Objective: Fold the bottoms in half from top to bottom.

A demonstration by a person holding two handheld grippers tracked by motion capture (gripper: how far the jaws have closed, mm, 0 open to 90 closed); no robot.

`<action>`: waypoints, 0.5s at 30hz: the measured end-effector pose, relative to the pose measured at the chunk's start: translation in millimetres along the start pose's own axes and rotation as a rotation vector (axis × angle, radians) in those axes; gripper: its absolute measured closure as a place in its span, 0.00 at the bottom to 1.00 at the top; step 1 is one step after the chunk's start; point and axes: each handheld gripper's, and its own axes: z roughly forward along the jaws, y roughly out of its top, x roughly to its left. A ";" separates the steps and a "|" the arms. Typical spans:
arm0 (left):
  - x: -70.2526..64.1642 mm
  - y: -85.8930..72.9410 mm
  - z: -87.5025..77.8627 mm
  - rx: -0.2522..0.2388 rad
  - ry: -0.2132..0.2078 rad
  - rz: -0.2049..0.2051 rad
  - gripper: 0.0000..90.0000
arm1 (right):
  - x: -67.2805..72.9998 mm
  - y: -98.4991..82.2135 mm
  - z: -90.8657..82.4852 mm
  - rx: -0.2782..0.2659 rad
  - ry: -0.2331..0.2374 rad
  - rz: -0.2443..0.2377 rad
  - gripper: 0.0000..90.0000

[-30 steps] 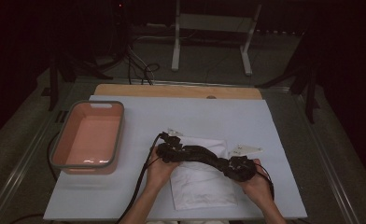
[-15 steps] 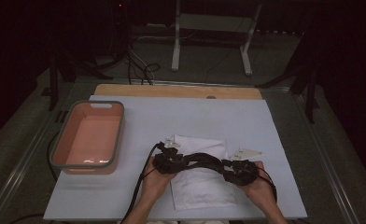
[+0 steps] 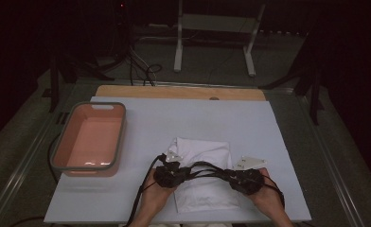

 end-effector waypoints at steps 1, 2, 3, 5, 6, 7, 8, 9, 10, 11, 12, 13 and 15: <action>0.0 0.0 0.0 0.000 0.000 0.000 0.93 | 0.8 -0.6 -1.4 0.002 -0.002 -0.008 0.85; -2.2 -0.8 -0.5 -0.002 -0.005 0.004 0.93 | 1.5 -1.3 -2.8 0.001 -0.006 -0.011 0.85; -6.9 -2.2 -1.5 -0.004 -0.012 0.015 0.93 | 1.5 -2.1 -4.3 -0.002 -0.009 -0.017 0.85; -11.5 -3.6 -1.9 -0.006 -0.019 0.025 0.93 | 0.7 -3.8 -7.6 -0.011 -0.014 -0.012 0.84; -13.9 -4.4 -1.7 -0.008 -0.022 0.029 0.93 | 0.3 -4.7 -9.4 -0.012 -0.014 -0.006 0.83; -15.9 -5.3 -1.6 -0.007 -0.024 0.037 0.93 | -0.4 -5.8 -10.9 -0.014 -0.010 -0.004 0.82; -15.9 -5.3 -1.6 -0.007 -0.024 0.037 0.93 | -0.4 -5.8 -10.9 -0.014 -0.010 -0.004 0.82; -15.9 -5.3 -1.6 -0.007 -0.024 0.037 0.93 | -1.0 -7.1 -12.2 -0.015 -0.009 -0.002 0.82; -19.8 -7.6 -1.1 -0.008 -0.025 0.048 0.93 | -2.5 -9.9 -14.6 -0.022 0.007 0.014 0.68; -21.2 -8.8 -0.7 -0.006 -0.027 0.051 0.93 | -3.5 -11.2 -15.8 -0.031 0.021 0.027 0.63; -22.8 -11.4 -0.6 -0.003 -0.028 0.054 0.93 | -4.9 -12.1 -17.2 -0.038 0.039 0.043 0.57; -23.4 -12.7 -0.5 -0.007 -0.029 0.055 0.93 | -6.3 -12.9 -18.7 -0.049 0.052 0.057 0.53; -24.0 -14.0 -0.5 -0.005 -0.030 0.056 0.93 | -7.8 -13.5 -20.2 -0.065 0.061 0.066 0.50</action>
